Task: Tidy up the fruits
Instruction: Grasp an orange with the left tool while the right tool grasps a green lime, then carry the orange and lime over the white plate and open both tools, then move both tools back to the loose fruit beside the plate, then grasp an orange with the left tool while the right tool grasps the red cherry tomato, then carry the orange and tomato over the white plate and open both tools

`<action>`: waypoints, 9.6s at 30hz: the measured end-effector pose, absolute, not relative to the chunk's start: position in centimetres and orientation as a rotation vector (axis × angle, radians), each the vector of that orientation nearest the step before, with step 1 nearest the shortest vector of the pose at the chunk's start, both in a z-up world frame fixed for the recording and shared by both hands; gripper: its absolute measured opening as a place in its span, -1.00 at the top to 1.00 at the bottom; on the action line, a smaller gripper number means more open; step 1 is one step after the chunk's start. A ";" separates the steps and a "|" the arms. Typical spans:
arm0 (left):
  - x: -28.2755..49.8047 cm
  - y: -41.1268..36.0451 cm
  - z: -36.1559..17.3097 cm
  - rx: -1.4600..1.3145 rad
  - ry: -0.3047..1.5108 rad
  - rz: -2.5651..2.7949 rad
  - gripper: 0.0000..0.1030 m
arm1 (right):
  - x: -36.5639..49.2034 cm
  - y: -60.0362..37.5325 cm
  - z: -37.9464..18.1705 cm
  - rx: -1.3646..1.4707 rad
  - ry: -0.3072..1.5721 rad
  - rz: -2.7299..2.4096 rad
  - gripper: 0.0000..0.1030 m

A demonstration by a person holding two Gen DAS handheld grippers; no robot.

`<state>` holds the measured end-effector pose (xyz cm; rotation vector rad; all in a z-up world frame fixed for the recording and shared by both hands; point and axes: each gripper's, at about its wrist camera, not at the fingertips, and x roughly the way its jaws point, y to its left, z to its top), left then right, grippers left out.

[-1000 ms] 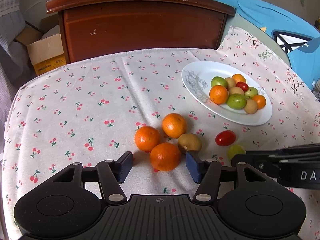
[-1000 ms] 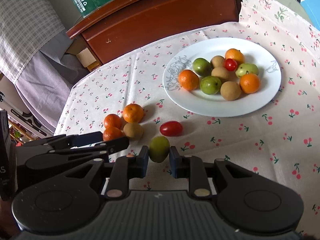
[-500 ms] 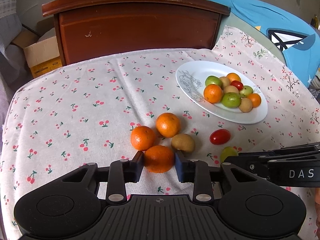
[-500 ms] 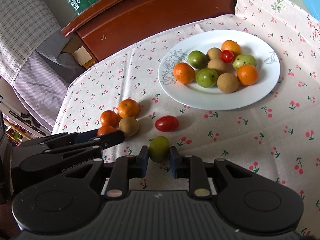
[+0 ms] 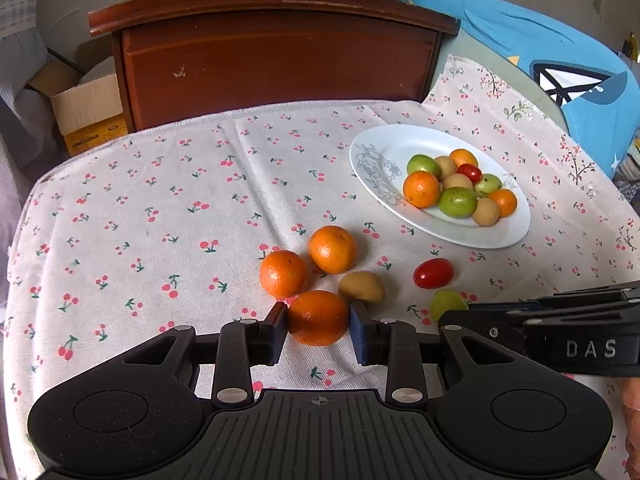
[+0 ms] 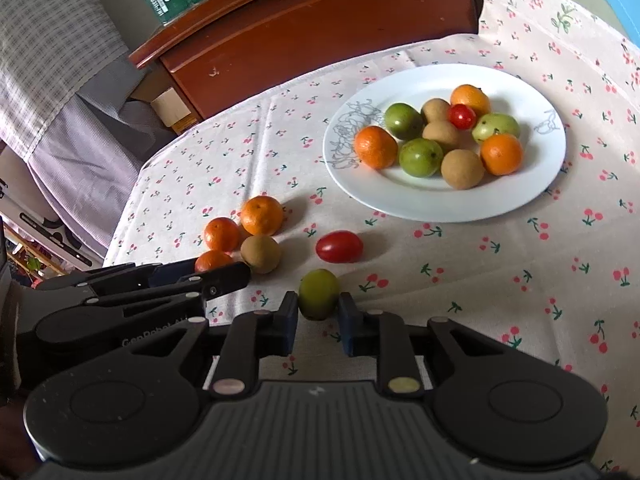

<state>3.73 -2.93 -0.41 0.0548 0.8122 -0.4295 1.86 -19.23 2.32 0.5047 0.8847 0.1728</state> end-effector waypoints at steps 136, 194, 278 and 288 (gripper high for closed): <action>7.6 -1.8 0.5 0.002 0.906 -0.339 -0.34 | 4.3 -18.8 1.9 0.387 0.832 0.118 0.31; 7.3 -2.2 3.7 -0.045 0.763 -0.363 0.50 | 3.9 -22.3 4.3 0.519 0.765 0.097 0.55; 12.4 -11.5 2.4 -0.035 0.746 -0.533 0.45 | 11.6 -29.9 3.7 0.634 0.697 -0.030 0.46; 10.7 -9.9 6.0 -0.028 0.675 -0.483 -0.25 | 10.8 -29.8 5.9 0.609 0.649 -0.030 0.28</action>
